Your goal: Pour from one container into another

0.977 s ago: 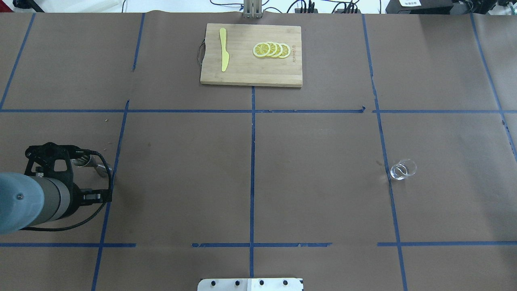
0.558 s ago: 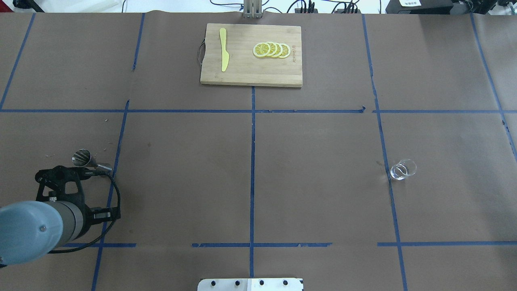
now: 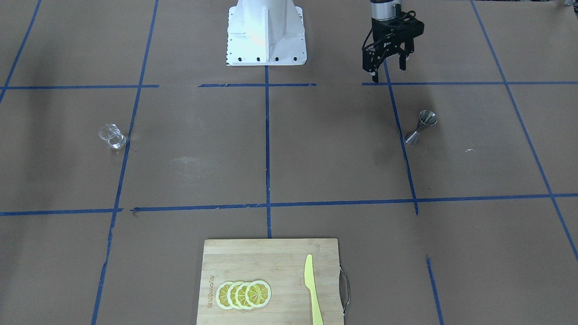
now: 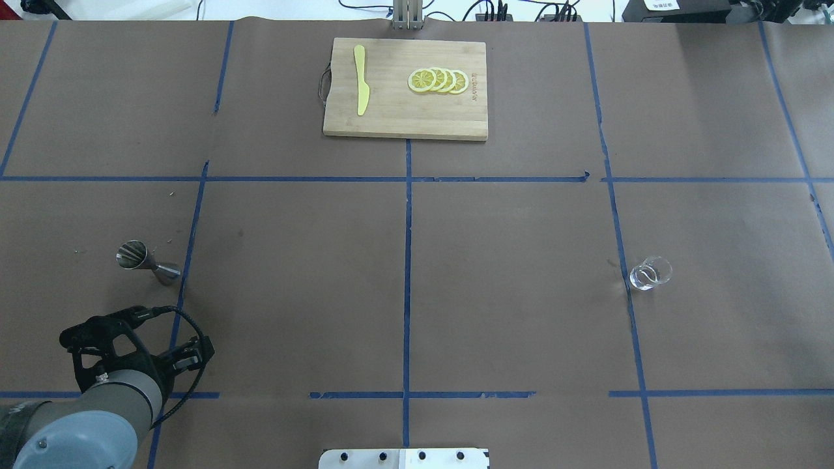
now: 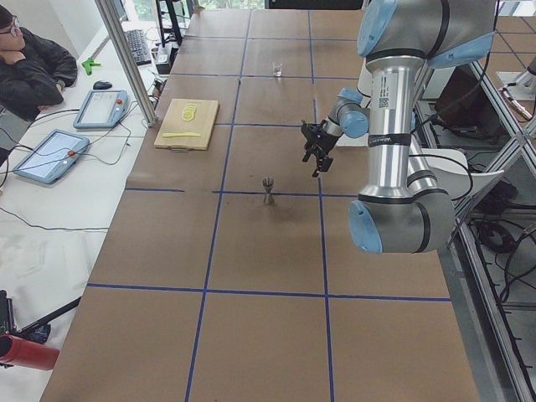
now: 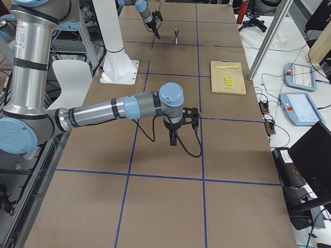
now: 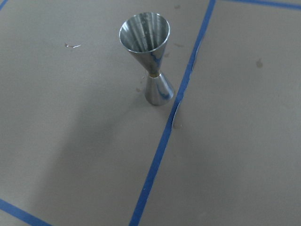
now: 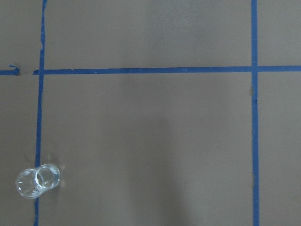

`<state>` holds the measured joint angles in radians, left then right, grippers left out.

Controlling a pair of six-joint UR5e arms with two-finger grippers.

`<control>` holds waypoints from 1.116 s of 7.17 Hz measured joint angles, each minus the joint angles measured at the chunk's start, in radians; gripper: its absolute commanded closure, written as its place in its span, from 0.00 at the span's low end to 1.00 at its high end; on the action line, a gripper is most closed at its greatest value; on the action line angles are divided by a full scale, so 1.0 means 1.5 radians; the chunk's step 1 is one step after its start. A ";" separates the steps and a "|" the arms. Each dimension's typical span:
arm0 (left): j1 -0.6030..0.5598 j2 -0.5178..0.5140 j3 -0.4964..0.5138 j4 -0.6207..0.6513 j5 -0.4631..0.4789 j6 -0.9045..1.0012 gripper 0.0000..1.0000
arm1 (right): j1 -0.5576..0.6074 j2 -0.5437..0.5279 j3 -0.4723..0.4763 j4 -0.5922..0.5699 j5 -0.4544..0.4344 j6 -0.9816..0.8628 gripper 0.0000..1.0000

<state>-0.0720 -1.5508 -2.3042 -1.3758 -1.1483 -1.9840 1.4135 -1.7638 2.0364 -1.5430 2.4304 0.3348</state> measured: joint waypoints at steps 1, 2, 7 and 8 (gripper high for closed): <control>0.015 0.000 0.023 0.000 0.061 -0.064 0.00 | -0.040 -0.009 0.008 0.067 -0.014 0.087 0.00; 0.027 0.001 0.045 -0.001 0.109 -0.117 0.00 | -0.085 -0.021 0.011 0.152 -0.042 0.183 0.00; 0.028 0.013 0.084 0.050 0.241 -0.174 0.01 | -0.261 -0.032 0.017 0.313 -0.179 0.405 0.00; 0.025 0.013 0.090 0.065 0.244 -0.174 0.01 | -0.271 -0.031 0.021 0.315 -0.186 0.409 0.00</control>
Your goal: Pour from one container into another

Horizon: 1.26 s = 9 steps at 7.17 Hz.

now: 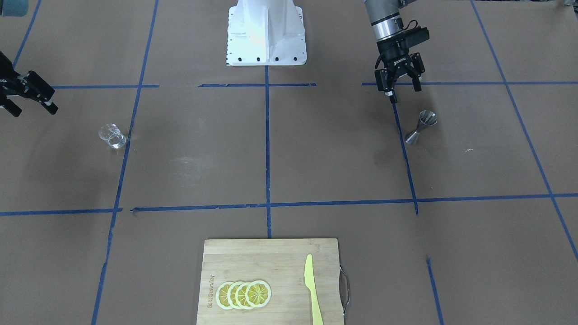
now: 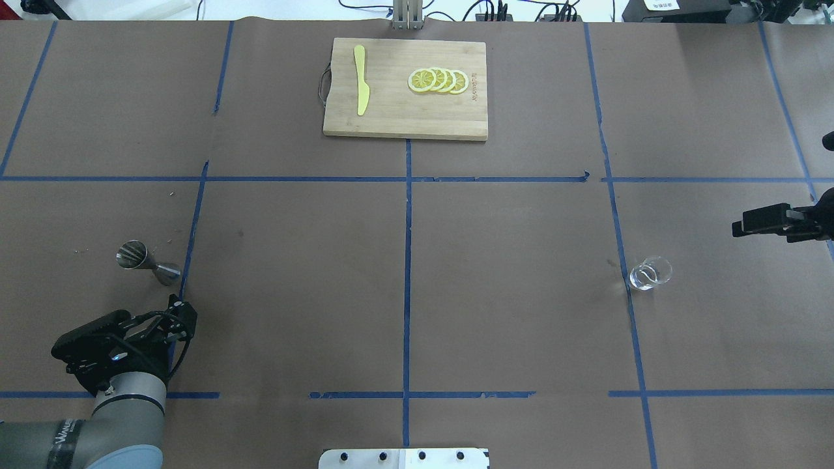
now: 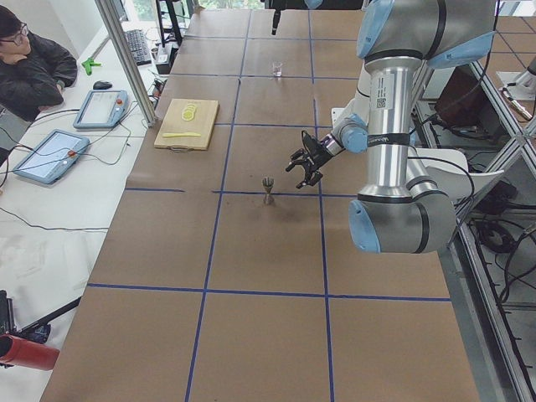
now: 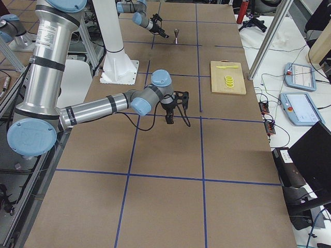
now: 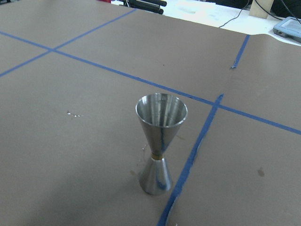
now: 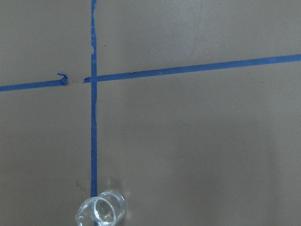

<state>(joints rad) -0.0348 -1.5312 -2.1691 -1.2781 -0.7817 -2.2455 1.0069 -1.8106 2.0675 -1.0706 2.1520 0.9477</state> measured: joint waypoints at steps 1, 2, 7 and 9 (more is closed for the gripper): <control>0.000 -0.002 0.012 0.006 0.001 0.000 0.01 | -0.005 0.000 0.005 0.001 -0.003 0.005 0.00; 0.000 -0.005 0.033 0.009 0.002 -0.005 0.01 | -0.008 -0.001 0.011 0.001 -0.006 0.015 0.00; -0.012 -0.017 0.076 0.012 0.013 -0.023 0.02 | -0.102 -0.067 0.114 0.000 -0.124 0.115 0.00; -0.032 -0.051 0.100 0.012 0.035 -0.020 0.04 | -0.168 -0.082 0.133 0.000 -0.215 0.160 0.00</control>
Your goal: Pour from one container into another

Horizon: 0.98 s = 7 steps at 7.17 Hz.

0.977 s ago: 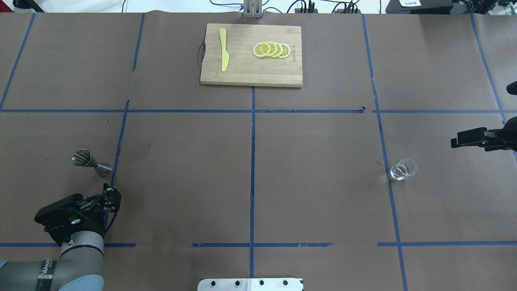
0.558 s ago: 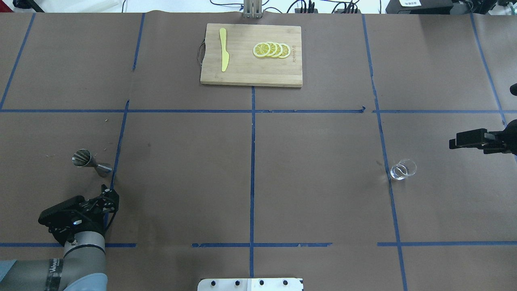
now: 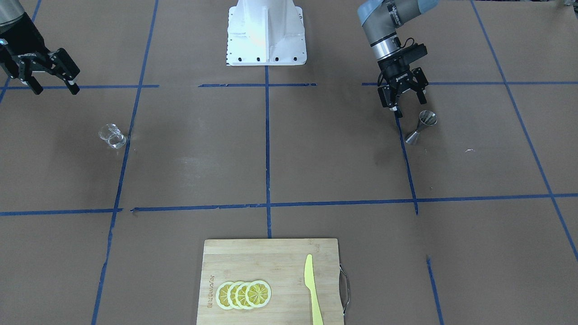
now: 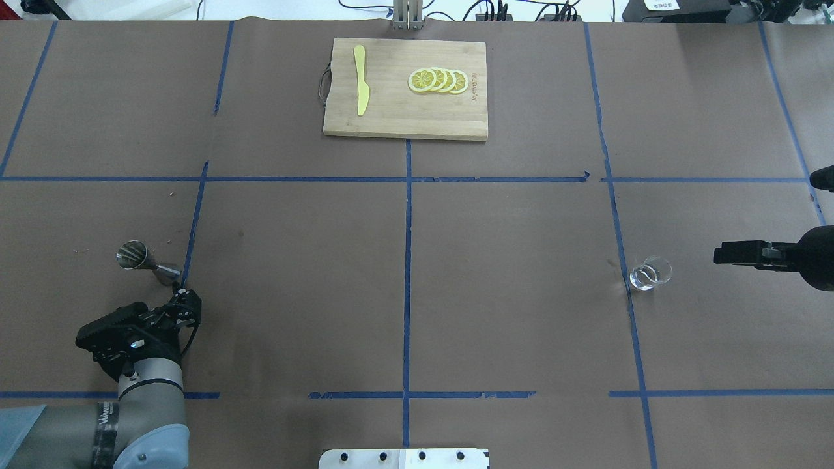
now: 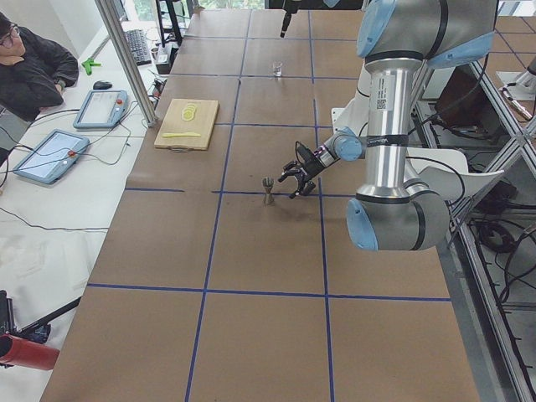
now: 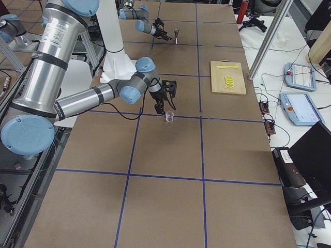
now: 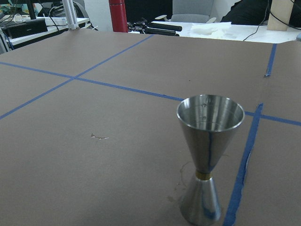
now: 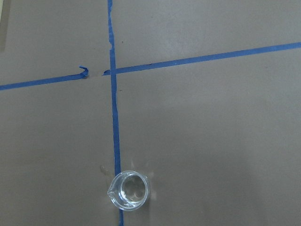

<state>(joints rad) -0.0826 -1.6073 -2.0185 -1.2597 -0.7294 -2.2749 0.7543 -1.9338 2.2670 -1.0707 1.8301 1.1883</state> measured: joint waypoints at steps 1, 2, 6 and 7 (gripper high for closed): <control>-0.013 -0.018 0.016 0.000 0.015 0.003 0.06 | -0.027 -0.006 0.004 0.000 -0.033 0.018 0.00; -0.023 -0.027 0.027 0.000 0.027 0.007 0.07 | -0.051 -0.010 0.006 0.000 -0.060 0.038 0.00; -0.049 -0.032 0.059 0.001 0.054 0.035 0.19 | -0.107 -0.013 0.013 0.001 -0.109 0.101 0.00; -0.050 -0.033 0.070 0.001 0.055 0.037 0.29 | -0.116 -0.013 0.013 0.001 -0.116 0.109 0.00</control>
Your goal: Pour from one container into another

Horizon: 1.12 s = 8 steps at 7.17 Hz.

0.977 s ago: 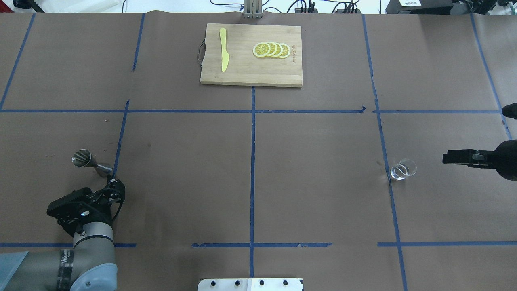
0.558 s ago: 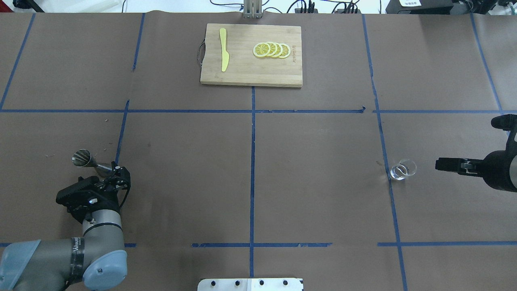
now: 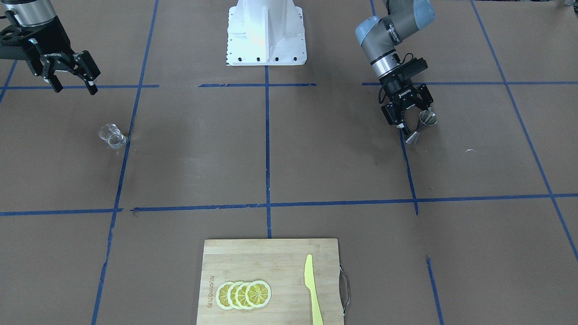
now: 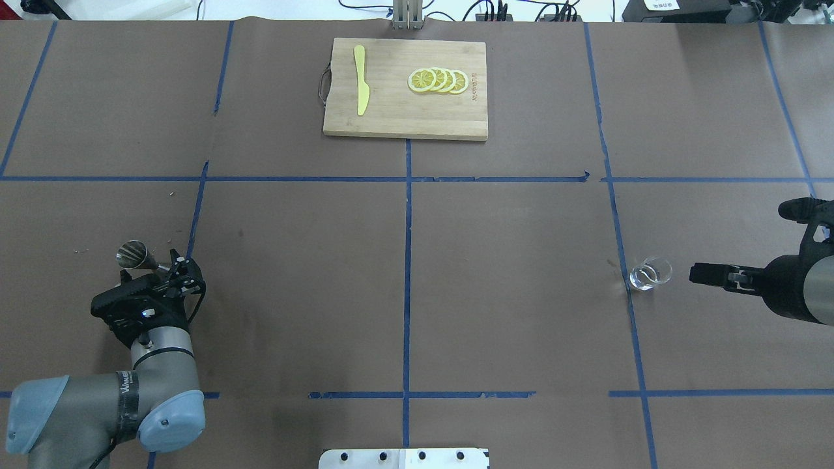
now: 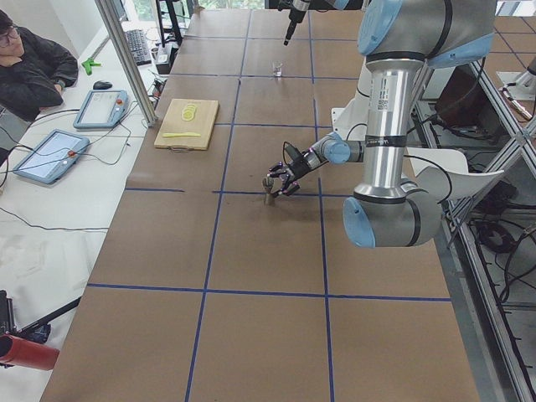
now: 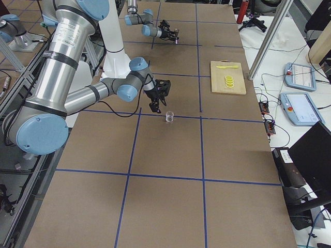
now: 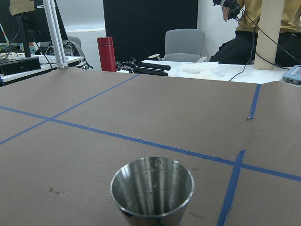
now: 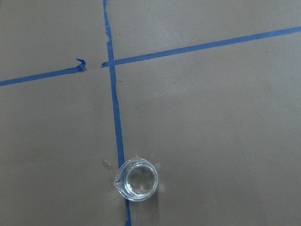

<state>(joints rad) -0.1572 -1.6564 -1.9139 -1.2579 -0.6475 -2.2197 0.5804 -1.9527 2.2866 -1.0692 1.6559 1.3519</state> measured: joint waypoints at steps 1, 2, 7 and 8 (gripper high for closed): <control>0.000 0.000 0.006 0.000 0.000 0.001 0.33 | -0.006 0.000 0.000 0.000 -0.004 0.005 0.00; 0.000 -0.003 0.012 0.000 0.000 0.001 0.38 | -0.011 0.000 0.001 0.000 -0.006 0.010 0.00; -0.008 -0.021 0.030 0.000 0.001 0.010 0.44 | -0.024 0.000 0.001 0.000 -0.016 0.019 0.00; -0.012 -0.022 0.032 0.000 0.001 0.013 0.44 | -0.025 0.000 0.002 0.000 -0.016 0.020 0.00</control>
<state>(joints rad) -0.1748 -1.6889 -1.8653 -1.2579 -0.6458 -2.2007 0.5433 -1.9527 2.2892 -1.0692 1.6322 1.3813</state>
